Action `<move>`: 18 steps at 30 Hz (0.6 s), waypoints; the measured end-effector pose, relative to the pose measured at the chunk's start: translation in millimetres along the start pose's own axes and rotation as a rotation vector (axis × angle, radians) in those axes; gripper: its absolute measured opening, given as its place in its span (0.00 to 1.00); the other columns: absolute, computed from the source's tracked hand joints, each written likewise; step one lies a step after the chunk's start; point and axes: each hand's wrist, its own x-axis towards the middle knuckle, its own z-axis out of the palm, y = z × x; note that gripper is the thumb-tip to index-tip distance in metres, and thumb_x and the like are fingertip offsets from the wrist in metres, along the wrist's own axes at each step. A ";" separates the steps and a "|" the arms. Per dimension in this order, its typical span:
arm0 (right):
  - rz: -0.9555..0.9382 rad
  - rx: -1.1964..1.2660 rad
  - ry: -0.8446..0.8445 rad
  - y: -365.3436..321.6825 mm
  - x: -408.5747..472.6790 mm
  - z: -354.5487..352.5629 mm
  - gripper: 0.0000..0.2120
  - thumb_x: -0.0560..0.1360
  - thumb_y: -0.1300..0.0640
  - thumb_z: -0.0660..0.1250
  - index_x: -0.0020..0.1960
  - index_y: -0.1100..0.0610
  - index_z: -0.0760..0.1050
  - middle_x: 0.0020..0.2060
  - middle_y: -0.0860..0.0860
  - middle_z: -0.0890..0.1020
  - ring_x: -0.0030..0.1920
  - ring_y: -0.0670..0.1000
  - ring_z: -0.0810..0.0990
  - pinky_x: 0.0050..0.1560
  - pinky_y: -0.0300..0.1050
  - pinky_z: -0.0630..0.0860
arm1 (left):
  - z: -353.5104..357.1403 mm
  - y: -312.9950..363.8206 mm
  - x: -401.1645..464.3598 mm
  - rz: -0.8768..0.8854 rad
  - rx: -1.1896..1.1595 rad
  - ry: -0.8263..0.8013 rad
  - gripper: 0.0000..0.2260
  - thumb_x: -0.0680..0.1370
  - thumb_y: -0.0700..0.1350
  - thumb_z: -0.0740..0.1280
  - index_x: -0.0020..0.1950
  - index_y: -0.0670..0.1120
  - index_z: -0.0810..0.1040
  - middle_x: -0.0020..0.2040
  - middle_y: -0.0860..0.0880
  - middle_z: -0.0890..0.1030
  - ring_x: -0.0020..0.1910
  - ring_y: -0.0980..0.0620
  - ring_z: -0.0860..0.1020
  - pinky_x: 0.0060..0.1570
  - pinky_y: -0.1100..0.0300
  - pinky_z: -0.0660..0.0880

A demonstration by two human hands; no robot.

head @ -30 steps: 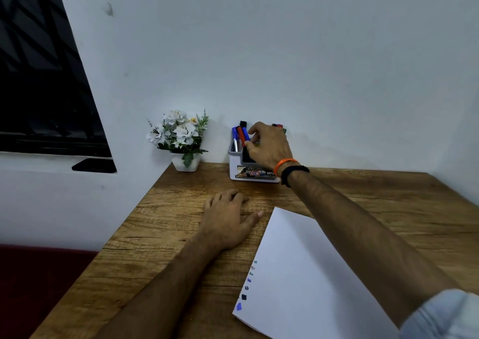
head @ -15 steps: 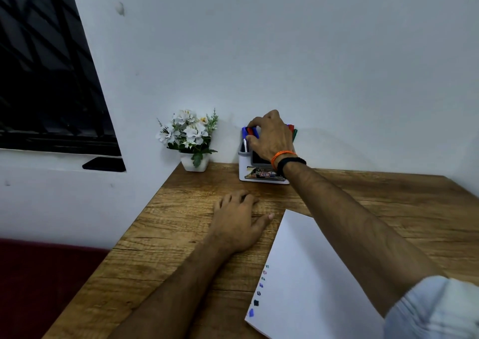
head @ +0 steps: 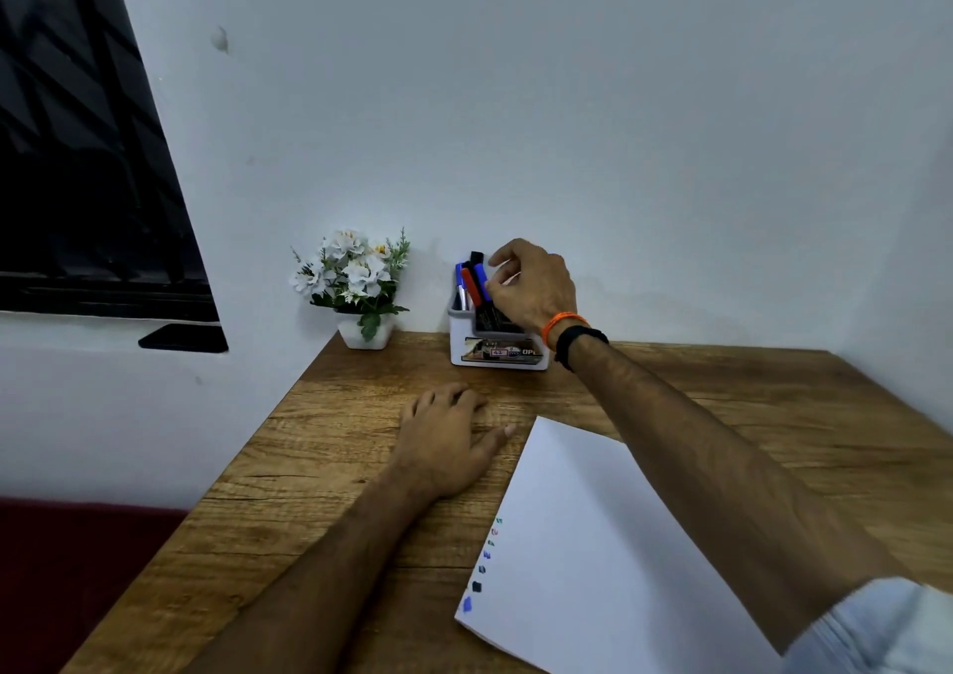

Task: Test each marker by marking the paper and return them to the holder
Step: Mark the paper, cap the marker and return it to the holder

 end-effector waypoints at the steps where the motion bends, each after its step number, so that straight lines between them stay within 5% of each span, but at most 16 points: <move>1: 0.001 -0.036 -0.029 0.4 2.1 -2.1 0.12 0.72 0.58 0.68 0.55 0.52 0.79 0.44 0.48 0.85 0.46 0.49 0.82 0.46 0.44 0.79 | -0.3 0.4 -0.7 0.003 0.002 0.002 0.28 0.77 0.67 0.54 0.71 0.53 0.68 0.73 0.50 0.65 0.72 0.50 0.62 0.71 0.48 0.56; 7: -0.020 -0.146 -0.149 3.2 8.5 12.2 0.21 0.73 0.48 0.72 0.64 0.54 0.77 0.48 0.51 0.85 0.51 0.51 0.81 0.56 0.47 0.78 | 1.0 -0.7 0.6 -0.003 0.008 0.000 0.28 0.77 0.67 0.54 0.71 0.53 0.68 0.74 0.50 0.65 0.73 0.50 0.61 0.71 0.48 0.55; 12: -0.041 -0.177 -0.151 3.4 11.0 20.3 0.15 0.73 0.49 0.72 0.56 0.55 0.82 0.51 0.53 0.85 0.51 0.52 0.82 0.55 0.49 0.79 | 3.3 -2.9 2.8 -0.001 0.008 0.005 0.29 0.76 0.68 0.54 0.70 0.53 0.68 0.73 0.50 0.66 0.72 0.50 0.62 0.72 0.46 0.56; 18: 0.012 0.187 0.147 -8.6 10.4 0.6 0.10 0.71 0.49 0.74 0.50 0.52 0.82 0.50 0.48 0.83 0.45 0.45 0.81 0.48 0.40 0.76 | 2.9 -2.9 2.9 0.000 0.003 0.003 0.28 0.76 0.67 0.54 0.71 0.53 0.68 0.73 0.50 0.65 0.72 0.49 0.62 0.71 0.46 0.57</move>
